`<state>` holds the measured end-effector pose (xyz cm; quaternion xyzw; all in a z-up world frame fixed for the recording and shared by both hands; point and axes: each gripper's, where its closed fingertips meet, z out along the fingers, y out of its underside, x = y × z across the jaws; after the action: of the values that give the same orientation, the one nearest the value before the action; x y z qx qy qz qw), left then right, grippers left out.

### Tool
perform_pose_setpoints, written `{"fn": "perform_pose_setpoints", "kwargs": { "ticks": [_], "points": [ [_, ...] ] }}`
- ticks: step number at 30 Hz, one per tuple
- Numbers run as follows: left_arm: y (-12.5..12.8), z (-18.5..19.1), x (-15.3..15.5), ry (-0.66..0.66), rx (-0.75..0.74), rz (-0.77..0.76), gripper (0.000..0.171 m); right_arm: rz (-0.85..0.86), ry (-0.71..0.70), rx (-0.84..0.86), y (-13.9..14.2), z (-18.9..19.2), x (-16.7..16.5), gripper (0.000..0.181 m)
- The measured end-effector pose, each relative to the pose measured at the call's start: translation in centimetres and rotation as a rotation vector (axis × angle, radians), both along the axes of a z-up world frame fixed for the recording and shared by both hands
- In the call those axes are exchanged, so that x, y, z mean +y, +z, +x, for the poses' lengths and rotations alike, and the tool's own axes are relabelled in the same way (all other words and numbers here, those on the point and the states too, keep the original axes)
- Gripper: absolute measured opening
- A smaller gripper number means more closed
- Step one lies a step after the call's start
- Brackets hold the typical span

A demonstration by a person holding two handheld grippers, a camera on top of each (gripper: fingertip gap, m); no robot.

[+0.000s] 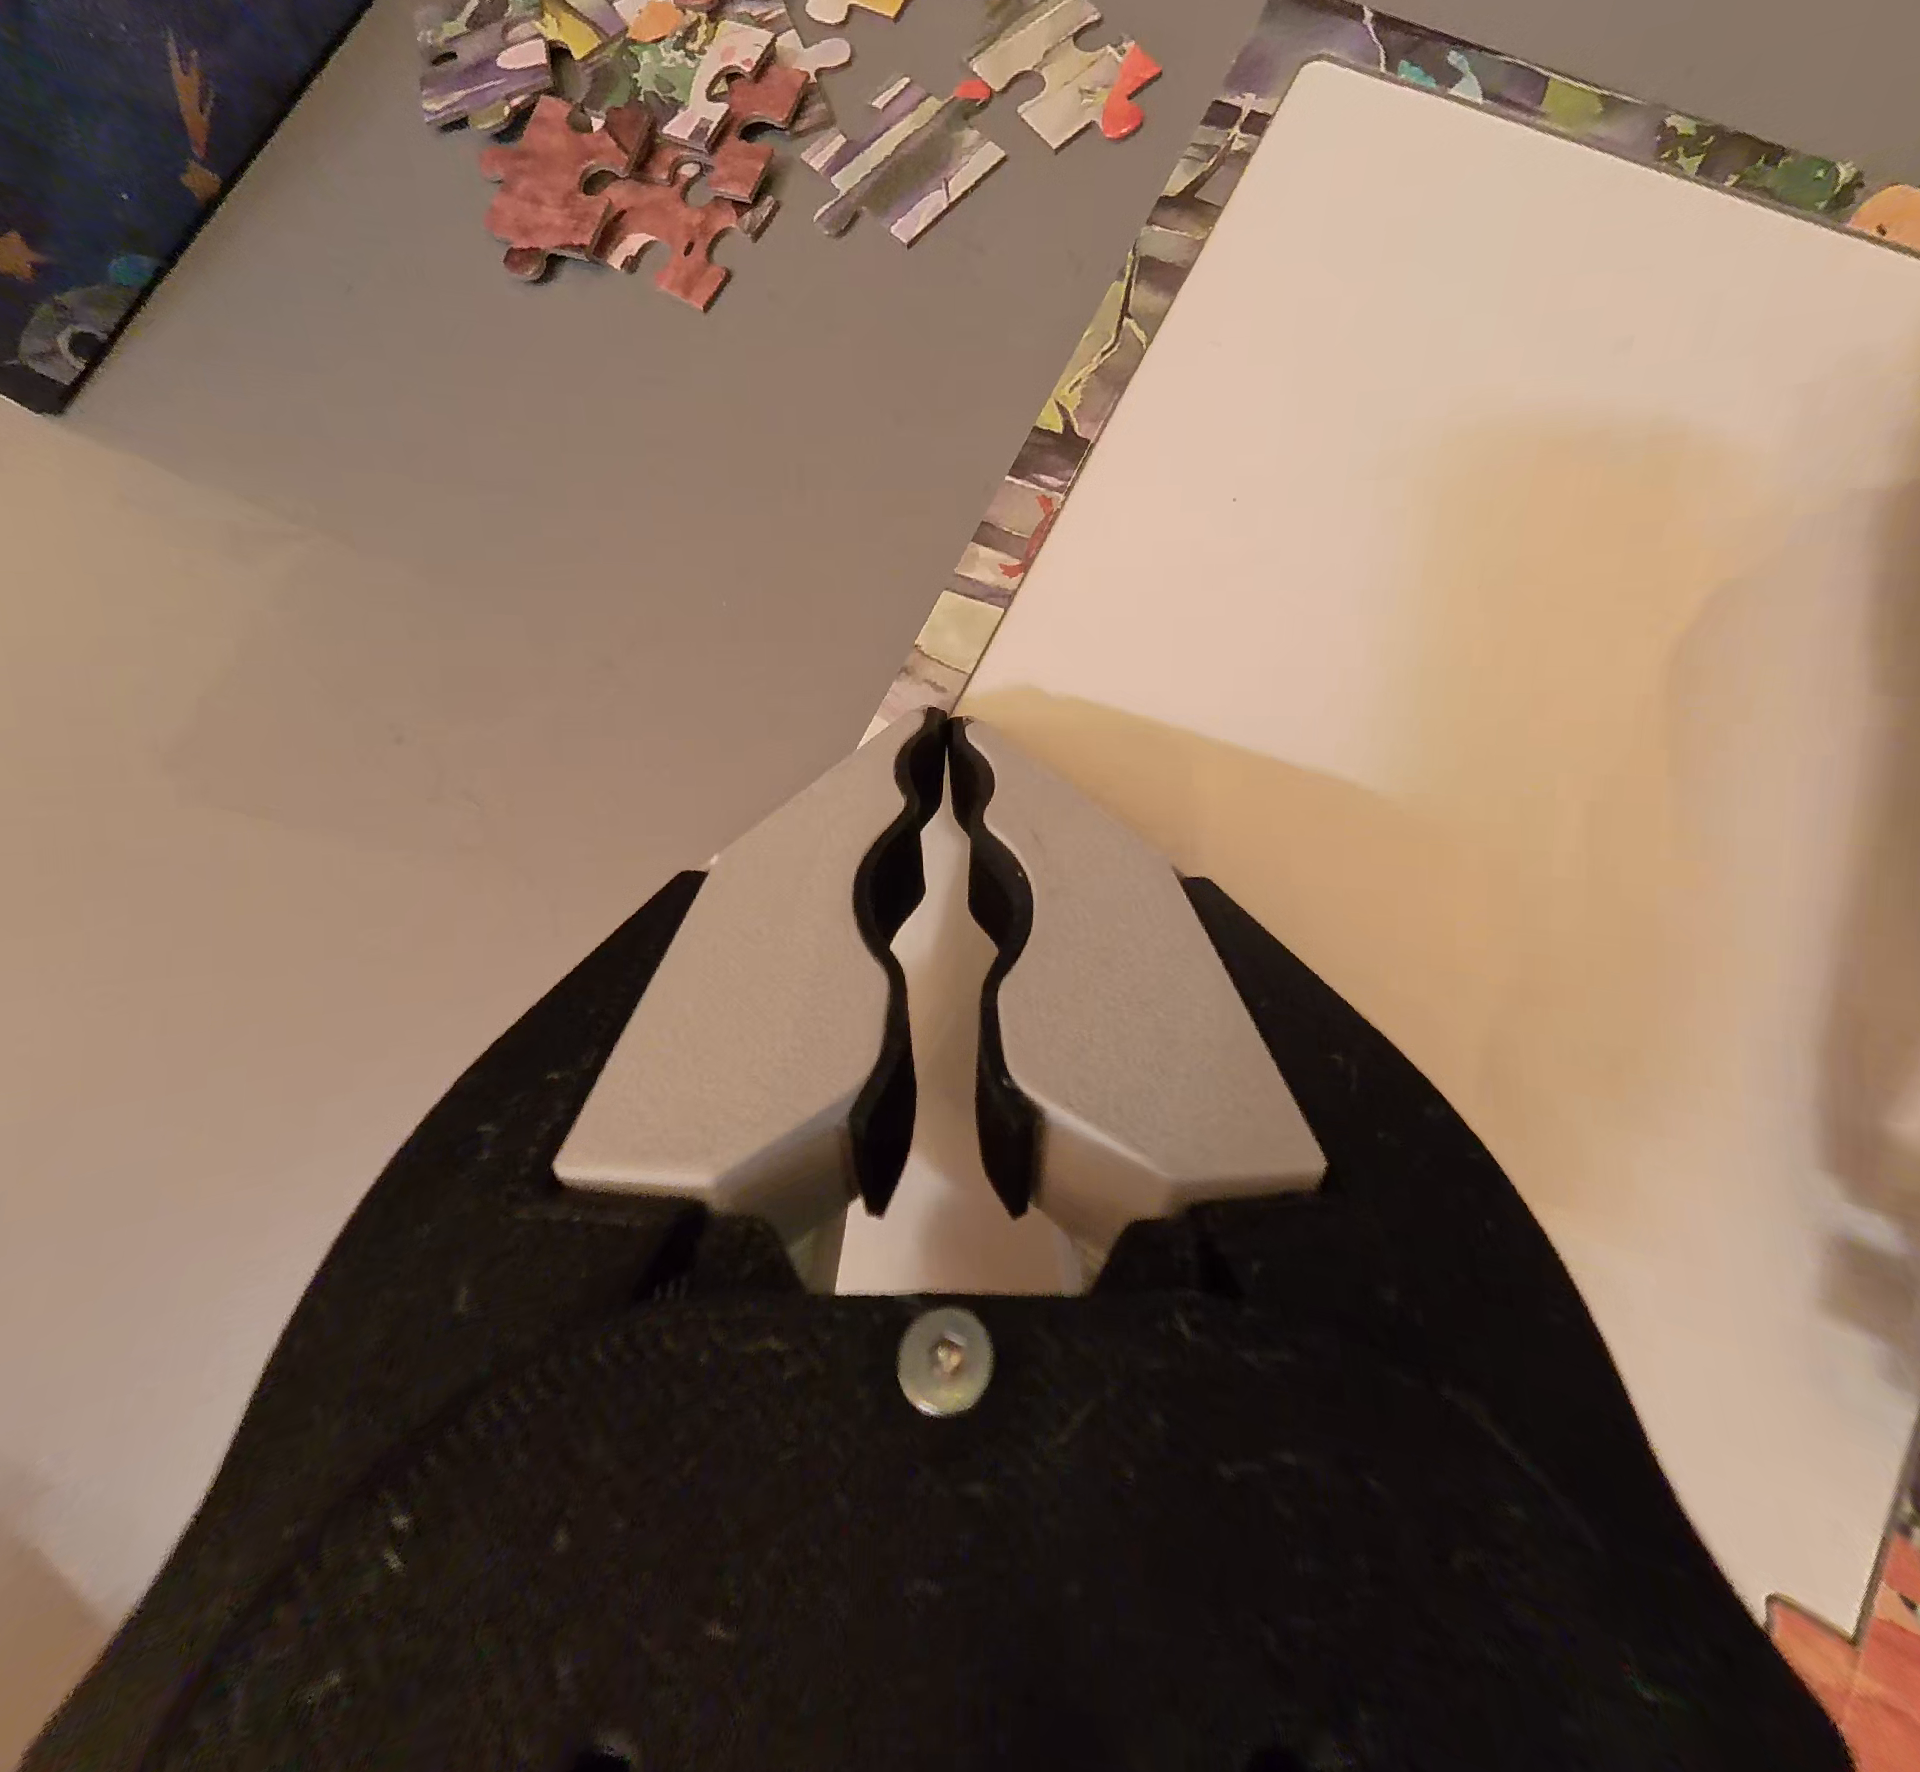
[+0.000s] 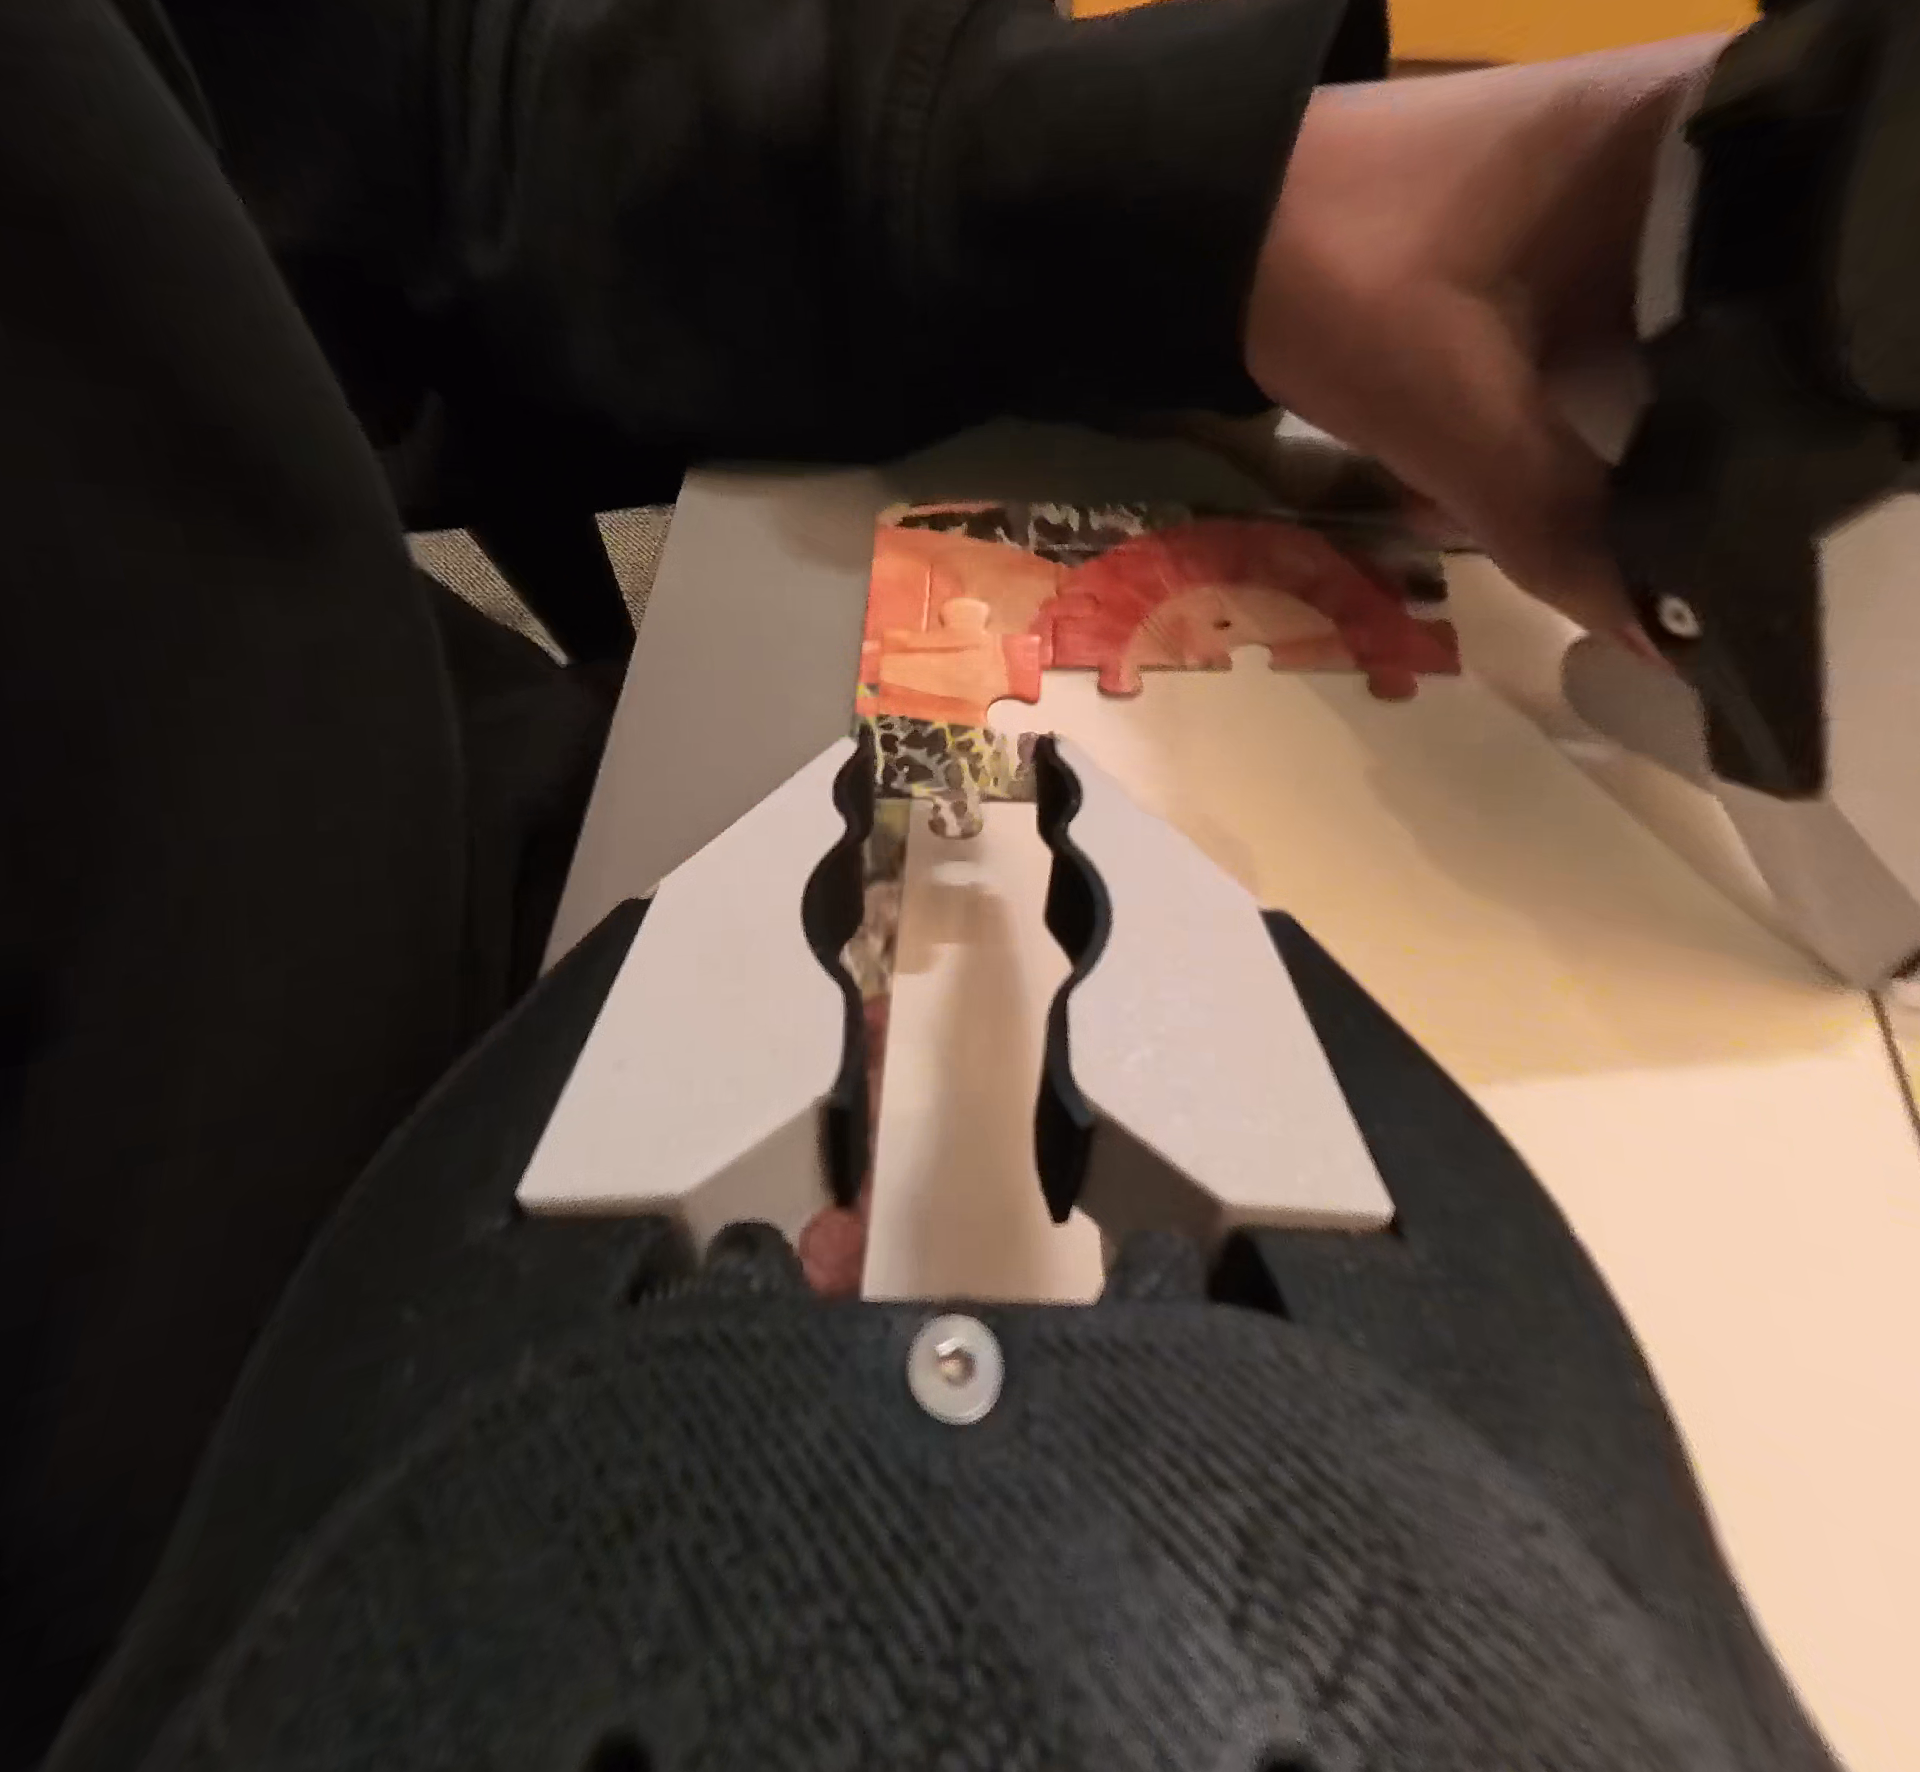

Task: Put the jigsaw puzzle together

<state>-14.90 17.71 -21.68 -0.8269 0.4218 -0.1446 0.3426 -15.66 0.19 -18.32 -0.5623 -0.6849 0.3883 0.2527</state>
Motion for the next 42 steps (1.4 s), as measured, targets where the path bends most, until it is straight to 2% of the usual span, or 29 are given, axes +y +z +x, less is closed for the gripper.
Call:
{"fn": "perform_pose_setpoints", "kwargs": {
  "ticks": [4,13,36,39,42],
  "points": [
    [0.0,0.0,0.0,-0.001,0.008,0.006,0.0,-0.048,-0.041,-0.047,-1.0,-1.4,-0.3,0.029],
    [0.0,0.0,0.0,-0.002,0.001,0.003,0.0,0.057,-0.075,-0.141,-3.0,-1.5,-0.1,0.029],
    [0.0,0.0,0.0,-0.002,-0.003,0.001,0.0,0.101,-0.068,-0.145,-2.8,-1.6,-0.1,0.034],
    [0.0,0.0,0.0,-0.002,-0.003,0.0,0.0,0.103,-0.066,-0.126,-2.5,-1.9,-0.2,0.032],
    [0.0,0.0,0.0,-0.002,-0.001,0.001,0.0,0.103,-0.065,-0.111,-2.1,-2.5,-0.2,0.022]
  ]
}}
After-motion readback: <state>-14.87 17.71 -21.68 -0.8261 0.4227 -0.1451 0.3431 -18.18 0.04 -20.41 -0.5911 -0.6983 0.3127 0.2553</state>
